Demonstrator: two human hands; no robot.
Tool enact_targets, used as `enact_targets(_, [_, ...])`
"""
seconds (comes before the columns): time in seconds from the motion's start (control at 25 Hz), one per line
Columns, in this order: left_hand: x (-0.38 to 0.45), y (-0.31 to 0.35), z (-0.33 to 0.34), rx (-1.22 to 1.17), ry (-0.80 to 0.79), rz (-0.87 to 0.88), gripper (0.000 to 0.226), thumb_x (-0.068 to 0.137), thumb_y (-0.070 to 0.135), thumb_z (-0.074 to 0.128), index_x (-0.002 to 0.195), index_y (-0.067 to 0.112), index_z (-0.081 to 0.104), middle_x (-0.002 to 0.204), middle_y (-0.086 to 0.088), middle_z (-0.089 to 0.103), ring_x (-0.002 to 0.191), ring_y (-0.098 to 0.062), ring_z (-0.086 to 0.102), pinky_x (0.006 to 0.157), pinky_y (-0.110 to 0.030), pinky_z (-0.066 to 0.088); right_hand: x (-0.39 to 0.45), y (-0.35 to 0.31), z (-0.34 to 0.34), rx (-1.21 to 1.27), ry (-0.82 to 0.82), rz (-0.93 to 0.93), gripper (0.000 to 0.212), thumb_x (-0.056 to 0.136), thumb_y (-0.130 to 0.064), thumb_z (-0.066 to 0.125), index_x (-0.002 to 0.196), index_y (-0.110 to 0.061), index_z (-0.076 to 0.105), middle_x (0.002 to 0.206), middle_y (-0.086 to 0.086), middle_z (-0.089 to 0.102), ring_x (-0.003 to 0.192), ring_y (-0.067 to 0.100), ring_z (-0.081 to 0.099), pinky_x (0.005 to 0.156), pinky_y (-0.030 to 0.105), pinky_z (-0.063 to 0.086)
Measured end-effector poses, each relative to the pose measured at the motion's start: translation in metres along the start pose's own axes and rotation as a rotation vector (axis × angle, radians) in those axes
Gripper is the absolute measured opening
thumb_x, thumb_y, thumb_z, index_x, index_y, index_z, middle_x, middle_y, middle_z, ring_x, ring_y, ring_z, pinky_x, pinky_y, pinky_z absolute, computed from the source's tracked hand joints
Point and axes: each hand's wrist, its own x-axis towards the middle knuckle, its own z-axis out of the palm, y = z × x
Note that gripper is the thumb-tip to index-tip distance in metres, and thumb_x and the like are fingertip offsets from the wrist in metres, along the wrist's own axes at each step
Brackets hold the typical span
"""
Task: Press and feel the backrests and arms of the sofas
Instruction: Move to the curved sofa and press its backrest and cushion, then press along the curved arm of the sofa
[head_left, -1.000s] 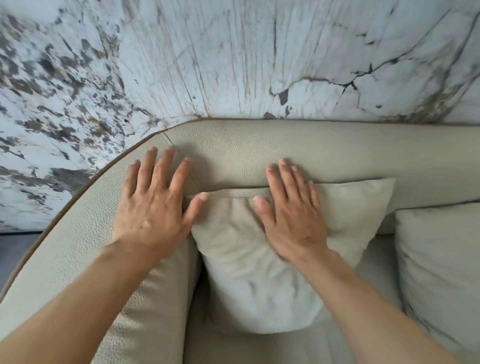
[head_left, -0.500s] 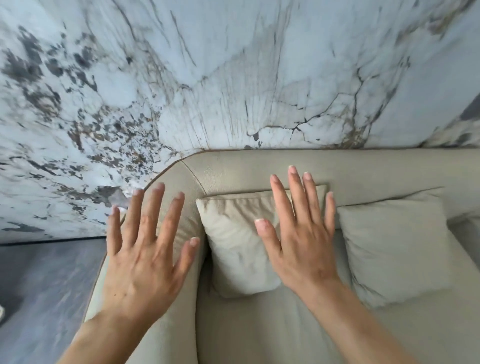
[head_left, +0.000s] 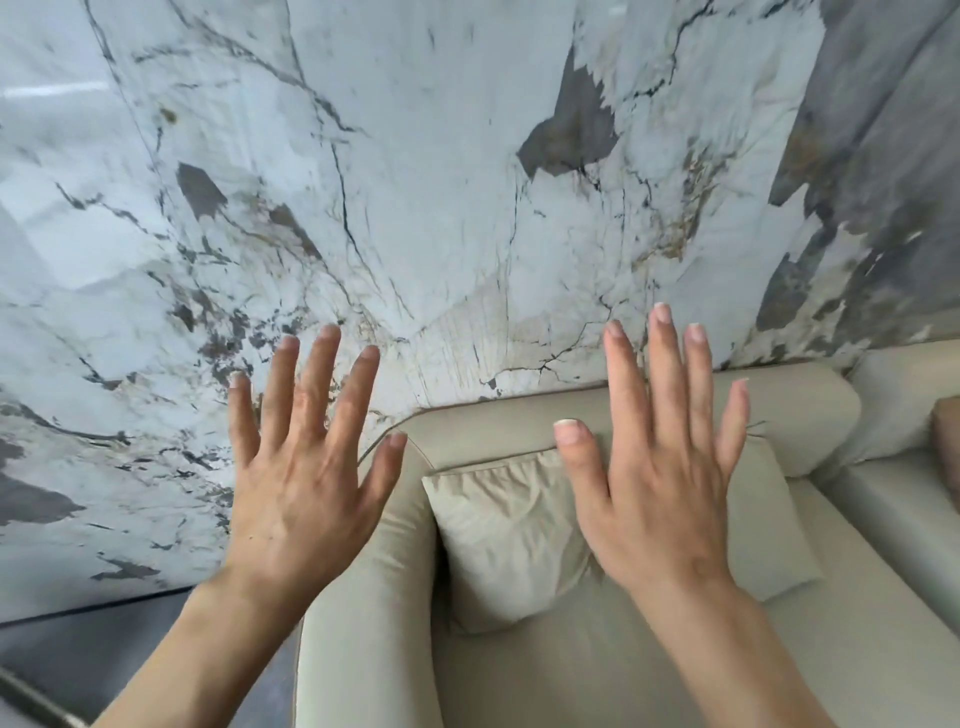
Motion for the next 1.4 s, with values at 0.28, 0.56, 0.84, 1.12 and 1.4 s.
enact_targets(0.28, [-0.018,0.007,-0.031,0.082,0.009,-0.056,0.065,0.093,0.050,0.034,0.151,0.019,0.034,0.162,-0.010,0.023,0.150,-0.035,0.013,0.119,-0.061,0.007,-0.021,0.025,-0.023,-0.018,-0.002,0.036,0.068,0.096,-0.058,0.021,0.153,-0.022,0.020,0.164,0.004,0.007,0.151,0.024,0.002,0.116,0.059,0.003])
enact_targets(0.56, [0.036,-0.015,0.030,-0.056,0.000,0.155,0.066,0.094,0.049,0.036,0.152,0.017,0.032,0.162,-0.013,0.023,0.149,-0.037,0.014,0.118,-0.060,0.006,-0.025,0.013,-0.003,-0.255,-0.013,0.218,0.069,0.093,-0.055,0.030,0.152,-0.019,0.025,0.162,0.009,0.017,0.149,0.028,0.009,0.114,0.062,0.009])
enact_targets(0.84, [0.104,-0.053,0.120,-0.349,-0.040,0.445,0.063,0.094,0.046,0.040,0.150,0.017,0.035,0.160,-0.014,0.026,0.149,-0.037,0.016,0.117,-0.059,0.008,-0.018,-0.062,0.033,-0.541,-0.021,0.528,0.067,0.096,-0.059,0.022,0.153,-0.025,0.018,0.164,0.002,0.009,0.151,0.021,0.000,0.118,0.057,0.000])
enact_targets(1.12, [0.117,-0.060,0.120,-0.539,-0.129,0.628,0.065,0.093,0.047,0.036,0.150,0.015,0.035,0.160,-0.015,0.024,0.148,-0.038,0.016,0.118,-0.062,0.008,-0.031,-0.135,0.026,-0.687,0.105,0.716,0.067,0.097,-0.060,0.020,0.153,-0.023,0.020,0.163,0.005,0.014,0.151,0.024,0.004,0.116,0.060,0.004])
enact_targets(1.4, [0.095,-0.104,0.073,-0.615,-0.095,0.853,0.065,0.094,0.047,0.037,0.151,0.016,0.033,0.161,-0.014,0.023,0.149,-0.036,0.014,0.117,-0.060,0.007,-0.075,-0.238,0.014,-0.767,0.234,0.838,0.068,0.096,-0.060,0.022,0.153,-0.022,0.021,0.164,0.005,0.013,0.151,0.023,0.004,0.116,0.058,0.004])
